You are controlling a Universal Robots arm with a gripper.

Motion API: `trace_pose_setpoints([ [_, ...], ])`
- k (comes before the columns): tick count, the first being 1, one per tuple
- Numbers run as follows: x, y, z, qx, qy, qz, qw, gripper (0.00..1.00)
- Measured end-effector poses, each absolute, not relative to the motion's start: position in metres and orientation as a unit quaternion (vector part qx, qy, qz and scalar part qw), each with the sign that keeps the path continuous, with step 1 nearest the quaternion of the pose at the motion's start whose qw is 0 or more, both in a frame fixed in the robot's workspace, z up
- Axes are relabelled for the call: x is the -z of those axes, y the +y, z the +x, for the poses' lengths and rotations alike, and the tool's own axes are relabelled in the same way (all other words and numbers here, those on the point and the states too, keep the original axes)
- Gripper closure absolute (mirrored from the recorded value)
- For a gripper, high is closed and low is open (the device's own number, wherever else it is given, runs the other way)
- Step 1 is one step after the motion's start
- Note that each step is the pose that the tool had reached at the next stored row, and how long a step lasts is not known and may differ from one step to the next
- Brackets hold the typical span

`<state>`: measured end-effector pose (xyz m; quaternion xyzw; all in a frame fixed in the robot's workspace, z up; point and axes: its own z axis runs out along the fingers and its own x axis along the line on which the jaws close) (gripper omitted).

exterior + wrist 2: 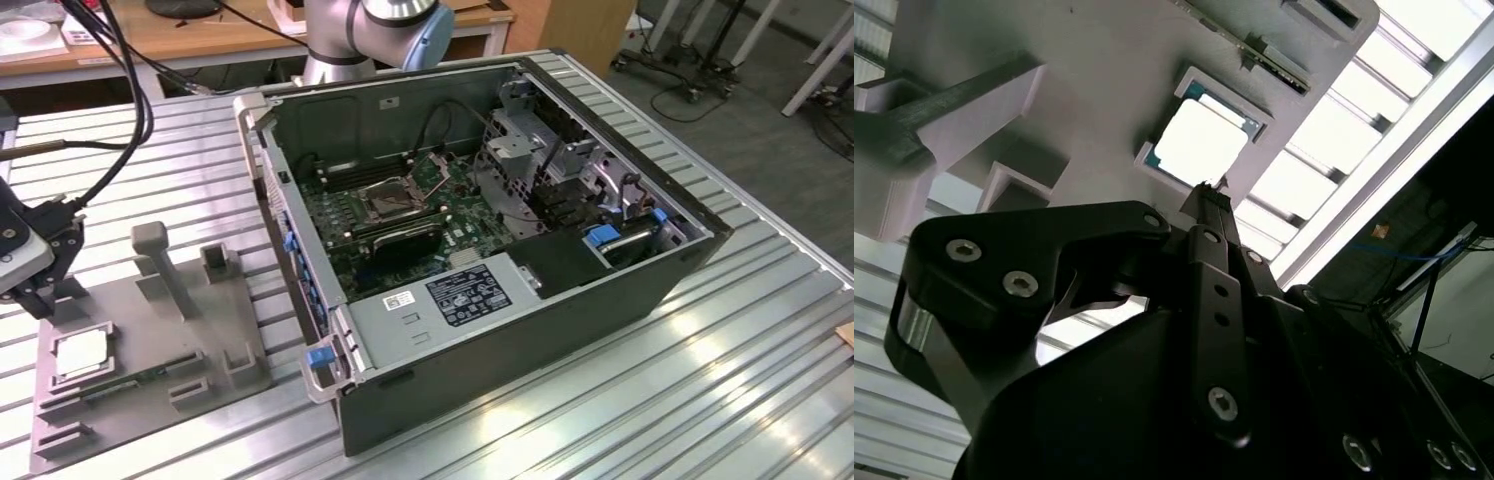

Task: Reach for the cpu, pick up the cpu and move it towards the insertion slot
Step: 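Reach for the cpu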

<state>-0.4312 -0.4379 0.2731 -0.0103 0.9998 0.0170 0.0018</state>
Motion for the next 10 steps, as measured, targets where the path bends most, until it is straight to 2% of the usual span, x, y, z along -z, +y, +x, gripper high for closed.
trace_pose_setpoints([
  [10,-0.262,-0.44,-0.432,-0.017,1.0,-0.01,0.002,0.9],
])
